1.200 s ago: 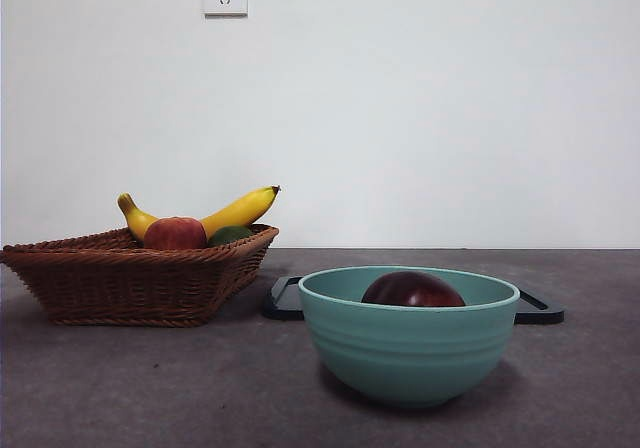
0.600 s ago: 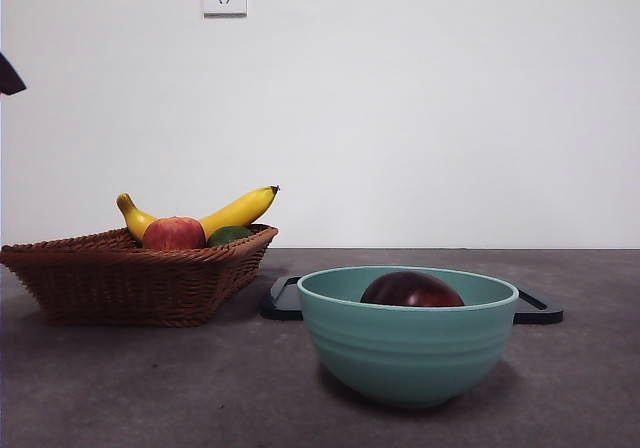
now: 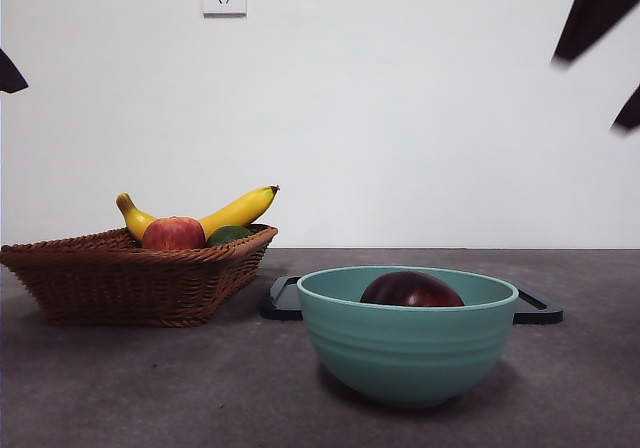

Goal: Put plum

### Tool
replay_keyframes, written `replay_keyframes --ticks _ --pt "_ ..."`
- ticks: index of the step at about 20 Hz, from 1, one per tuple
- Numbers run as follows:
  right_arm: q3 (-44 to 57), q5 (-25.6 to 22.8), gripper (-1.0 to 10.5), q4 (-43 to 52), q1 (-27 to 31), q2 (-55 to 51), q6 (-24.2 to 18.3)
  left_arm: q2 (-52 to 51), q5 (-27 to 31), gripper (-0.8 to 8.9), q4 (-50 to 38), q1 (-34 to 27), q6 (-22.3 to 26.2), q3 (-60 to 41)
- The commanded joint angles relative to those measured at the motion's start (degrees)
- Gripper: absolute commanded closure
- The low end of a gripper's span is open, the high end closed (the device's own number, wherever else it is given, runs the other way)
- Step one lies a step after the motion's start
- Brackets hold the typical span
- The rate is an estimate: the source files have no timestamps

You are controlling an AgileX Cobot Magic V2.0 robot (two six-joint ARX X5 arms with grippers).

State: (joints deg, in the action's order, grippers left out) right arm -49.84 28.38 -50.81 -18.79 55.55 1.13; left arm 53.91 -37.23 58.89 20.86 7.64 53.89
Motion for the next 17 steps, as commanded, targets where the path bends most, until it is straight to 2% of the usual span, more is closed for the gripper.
replay_keyframes --ticks 1,6,9,13,17 --pt "2.3 -0.9 5.6 7.7 -2.0 3.8 4.0 0.3 -0.2 3.80 -0.4 0.2 0.7 0.8" --pt "2.9 -5.9 5.6 15.4 -6.2 13.2 4.9 0.3 -0.2 3.80 -0.6 0.2 0.7 0.8" --pt "2.9 -9.3 6.2 19.2 -8.6 18.7 4.9 0.3 -0.2 3.80 -0.6 0.2 0.7 0.8" --pt "2.9 -11.0 6.3 22.5 -10.3 24.0 4.9 0.3 -0.2 3.80 -0.7 0.2 0.7 0.8" --pt "2.9 -12.5 7.3 25.2 -10.8 27.7 4.9 0.3 -0.2 3.80 -0.7 0.2 0.7 0.8"
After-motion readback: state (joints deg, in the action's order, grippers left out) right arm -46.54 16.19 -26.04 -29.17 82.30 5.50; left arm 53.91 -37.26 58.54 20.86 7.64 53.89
